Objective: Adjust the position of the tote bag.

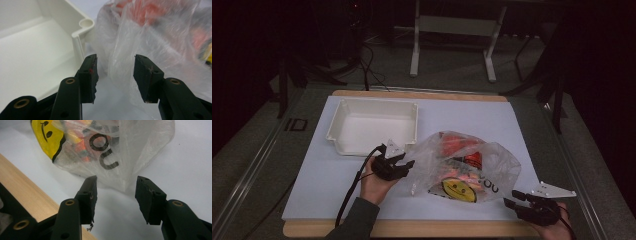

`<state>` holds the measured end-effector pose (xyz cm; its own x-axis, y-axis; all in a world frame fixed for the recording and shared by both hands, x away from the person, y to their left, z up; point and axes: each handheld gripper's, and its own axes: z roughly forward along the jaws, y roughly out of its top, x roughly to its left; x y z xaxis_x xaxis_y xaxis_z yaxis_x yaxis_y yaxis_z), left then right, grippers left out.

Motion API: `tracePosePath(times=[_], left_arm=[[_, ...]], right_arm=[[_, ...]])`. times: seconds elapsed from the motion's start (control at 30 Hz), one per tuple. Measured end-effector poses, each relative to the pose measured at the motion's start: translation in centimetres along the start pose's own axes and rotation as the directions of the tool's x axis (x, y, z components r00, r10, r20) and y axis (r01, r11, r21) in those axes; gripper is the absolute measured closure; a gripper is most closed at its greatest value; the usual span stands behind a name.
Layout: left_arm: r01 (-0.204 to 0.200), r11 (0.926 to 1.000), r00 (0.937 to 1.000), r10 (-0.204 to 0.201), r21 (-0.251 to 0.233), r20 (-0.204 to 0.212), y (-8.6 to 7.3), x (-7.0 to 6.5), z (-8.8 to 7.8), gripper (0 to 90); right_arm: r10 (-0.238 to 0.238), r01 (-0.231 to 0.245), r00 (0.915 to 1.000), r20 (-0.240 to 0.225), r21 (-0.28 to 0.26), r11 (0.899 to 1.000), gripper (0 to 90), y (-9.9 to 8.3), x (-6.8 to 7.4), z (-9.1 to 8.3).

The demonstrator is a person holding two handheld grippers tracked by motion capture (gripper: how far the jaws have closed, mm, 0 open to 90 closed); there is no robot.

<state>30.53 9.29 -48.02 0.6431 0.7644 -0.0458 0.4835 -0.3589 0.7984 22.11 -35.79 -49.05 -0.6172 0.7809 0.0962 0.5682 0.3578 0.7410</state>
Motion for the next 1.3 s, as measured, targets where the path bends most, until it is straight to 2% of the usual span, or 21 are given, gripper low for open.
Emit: tracePosePath(times=[0.1,0.23,0.4,0.53,0.57,0.7,0.8,0.9,1.0,1.17,1.23,1.3], left_arm=[[-0.012,0.9996,0.9999,0.012,-0.026,0.002,0.1,-0.1,-0.3,54.3],[-0.004,0.9987,0.9997,0.005,-0.052,0.022,0.3,-0.2,-0.6,55.3],[-0.007,0.9965,0.9986,0.011,-0.083,0.052,0.7,-0.6,-1.2,57.0],[-0.040,0.9956,0.9963,0.046,-0.084,0.073,1.3,-1.3,-1.5,58.9],[-0.058,0.9950,0.9953,0.064,-0.081,0.073,1.4,-1.6,-1.5,59.0],[-0.085,0.9925,0.9913,0.093,-0.087,0.093,1.7,-2.5,-1.3,60.2],[-0.110,0.9897,0.9859,0.120,-0.092,0.116,2.1,-3.2,-1.4,61.5],[-0.148,0.9857,0.9789,0.157,-0.081,0.130,2.5,-4.1,-1.4,64.3],[-0.173,0.9813,0.9707,0.184,-0.085,0.154,2.7,-4.7,-1.4,64.4],[-0.243,0.9683,0.9504,0.249,-0.058,0.186,2.7,-6.0,-0.6,63.2],[-0.254,0.9661,0.9479,0.258,-0.046,0.187,2.7,-6.3,-0.3,62.1],[-0.253,0.9669,0.9478,0.255,-0.036,0.192,2.7,-6.5,0.0,61.9]], right_arm=[[-0.013,0.013,0.9997,-0.019,0.012,1.000,61.3,-0.1,0.3,-0.1],[-0.058,0.059,0.9983,-0.009,0.022,0.998,75.5,-0.1,1.0,-0.1],[-0.078,0.078,0.9969,-0.014,0.028,0.997,82.1,0.3,1.5,0.0],[-0.100,0.101,0.9948,-0.018,0.011,0.995,89.5,0.7,2.1,0.3],[-0.104,0.104,0.9945,-0.013,0.005,0.995,89.7,0.8,2.2,0.4],[-0.116,0.116,0.9932,0.010,-0.038,0.992,89.9,1.6,2.7,1.2],[-0.122,0.122,0.9925,0.017,-0.062,0.991,90.0,2.4,3.1,2.0],[-0.132,0.135,0.9904,0.042,-0.085,0.987,90.0,3.1,3.4,3.3],[-0.132,0.137,0.9897,0.055,-0.093,0.986,90.0,3.6,3.7,4.2],[-0.117,0.126,0.9892,0.089,-0.112,0.986,88.7,4.6,3.8,5.3],[-0.107,0.119,0.9894,0.097,-0.117,0.986,80.5,5.0,3.7,5.8],[-0.099,0.110,0.9906,0.095,-0.117,0.987,64.7,5.3,3.8,6.2]])
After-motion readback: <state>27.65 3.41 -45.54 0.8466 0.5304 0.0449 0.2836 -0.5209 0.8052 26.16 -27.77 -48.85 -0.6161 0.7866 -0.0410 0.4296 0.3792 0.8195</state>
